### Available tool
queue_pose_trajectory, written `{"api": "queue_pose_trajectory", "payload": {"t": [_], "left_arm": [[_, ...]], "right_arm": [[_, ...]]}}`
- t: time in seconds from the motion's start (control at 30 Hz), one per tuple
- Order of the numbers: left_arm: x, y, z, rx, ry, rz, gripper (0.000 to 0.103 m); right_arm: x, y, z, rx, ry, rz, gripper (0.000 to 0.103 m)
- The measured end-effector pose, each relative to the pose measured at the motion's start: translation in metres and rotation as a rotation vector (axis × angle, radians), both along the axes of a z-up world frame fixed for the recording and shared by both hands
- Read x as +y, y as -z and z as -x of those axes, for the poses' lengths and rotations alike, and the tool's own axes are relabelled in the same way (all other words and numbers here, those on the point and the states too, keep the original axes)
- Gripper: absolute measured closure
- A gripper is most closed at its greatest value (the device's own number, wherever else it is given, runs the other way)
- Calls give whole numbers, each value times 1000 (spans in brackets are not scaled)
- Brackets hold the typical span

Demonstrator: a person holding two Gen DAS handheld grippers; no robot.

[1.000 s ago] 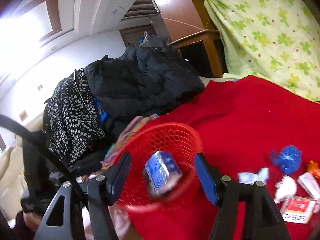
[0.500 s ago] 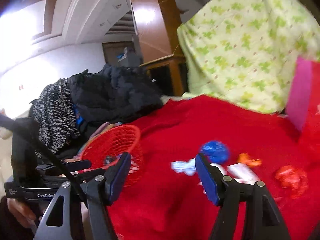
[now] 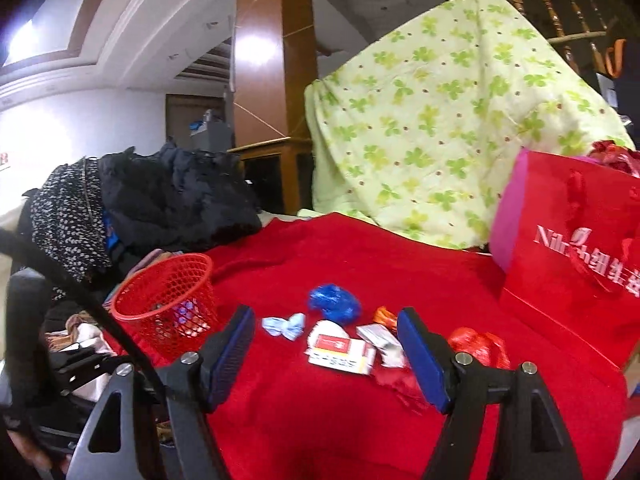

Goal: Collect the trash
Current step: 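Pull both tools back from the basket toward the remaining trash, then grasp white-red medicine box with left tool while right tool grasps red plastic bag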

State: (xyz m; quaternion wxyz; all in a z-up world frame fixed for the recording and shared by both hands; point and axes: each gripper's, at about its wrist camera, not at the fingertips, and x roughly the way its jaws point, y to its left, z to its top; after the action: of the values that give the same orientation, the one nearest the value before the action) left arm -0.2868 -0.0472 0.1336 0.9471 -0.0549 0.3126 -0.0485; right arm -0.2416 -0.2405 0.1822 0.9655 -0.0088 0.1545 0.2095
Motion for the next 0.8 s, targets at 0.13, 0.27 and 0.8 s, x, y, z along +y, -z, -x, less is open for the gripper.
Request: {"api": "queue_pose_trajectory", "payload": {"t": [0.13,0.27,0.8], "left_arm": [[-5,6,16,22,-3,32,14],[-14,2,34,-29,30,12,14],[-26,4,45,-26,108,4,11]], "right_arm": [[-6,-2,-1,5,30,-15,26],[-5,-6,-1,17,27,-49,26],[-59,-13,5,17,133,-164,26]]}}
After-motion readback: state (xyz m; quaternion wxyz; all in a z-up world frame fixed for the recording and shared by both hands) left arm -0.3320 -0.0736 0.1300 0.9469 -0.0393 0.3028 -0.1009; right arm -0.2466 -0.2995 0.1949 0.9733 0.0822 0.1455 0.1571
